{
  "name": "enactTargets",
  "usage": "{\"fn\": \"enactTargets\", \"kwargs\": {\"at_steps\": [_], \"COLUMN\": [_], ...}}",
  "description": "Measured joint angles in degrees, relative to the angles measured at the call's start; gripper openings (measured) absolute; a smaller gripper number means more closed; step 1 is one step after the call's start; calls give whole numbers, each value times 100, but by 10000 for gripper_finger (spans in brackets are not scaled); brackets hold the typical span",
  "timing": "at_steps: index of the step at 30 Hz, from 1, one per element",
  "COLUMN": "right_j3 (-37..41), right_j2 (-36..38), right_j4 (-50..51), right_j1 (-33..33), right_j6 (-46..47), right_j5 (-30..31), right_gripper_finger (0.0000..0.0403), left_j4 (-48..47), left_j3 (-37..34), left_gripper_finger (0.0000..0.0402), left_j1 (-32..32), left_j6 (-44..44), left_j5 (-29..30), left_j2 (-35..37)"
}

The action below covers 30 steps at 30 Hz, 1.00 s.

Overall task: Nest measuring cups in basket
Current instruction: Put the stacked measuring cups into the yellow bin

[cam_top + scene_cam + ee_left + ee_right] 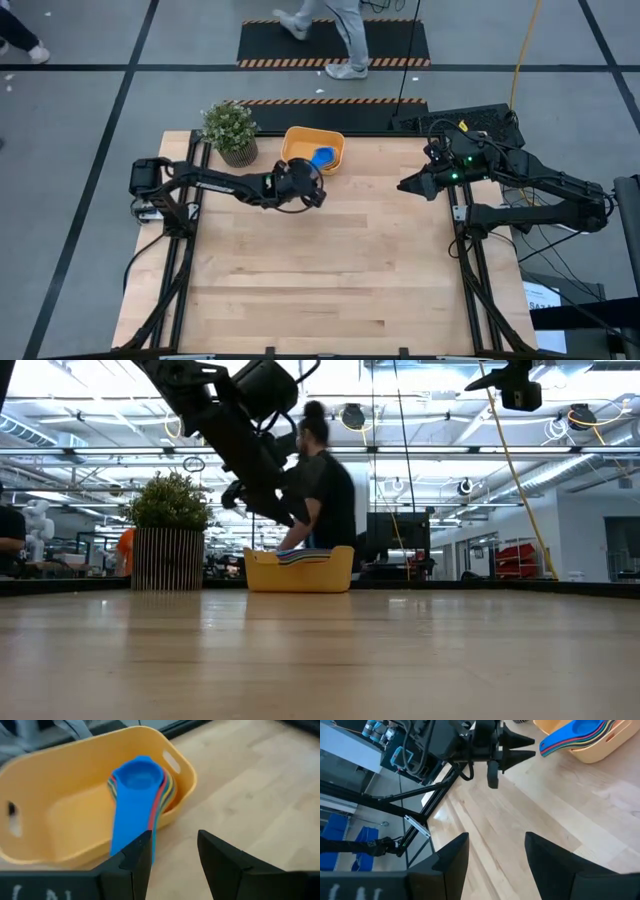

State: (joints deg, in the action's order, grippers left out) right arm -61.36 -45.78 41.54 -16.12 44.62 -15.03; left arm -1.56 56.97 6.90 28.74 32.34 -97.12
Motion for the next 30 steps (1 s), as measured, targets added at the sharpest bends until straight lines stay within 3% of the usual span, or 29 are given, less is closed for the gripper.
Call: {"fn": "enactTargets", "kwargs": {"at_steps": [6,17,20,26,30], "right_j3": [0,0,0,0,0], "right_j2": [0,0,0,2,2], "right_j4": [-13,-14,-12,-11,-13], "right_j1": [0,0,1,4,4], "right_j6": [-9,-33,-123,-359,-492], "right_j5": [4,-24,-157,-444,-475], "right_gripper_finger": [185,185,185,160,128], "left_j4": [43,102,76,347,324], "left_j3": [0,4,-6,7,0], "left_gripper_finger": [161,154,123,21,9], "left_j1": [0,-140,-136,-142,-76], "left_j6": [624,-374,-368,-474,-582], "left_j5": [-803,-1469,-1583,-1599,-1486], "left_j2": [-9,-264,-364,-636,-783]}}
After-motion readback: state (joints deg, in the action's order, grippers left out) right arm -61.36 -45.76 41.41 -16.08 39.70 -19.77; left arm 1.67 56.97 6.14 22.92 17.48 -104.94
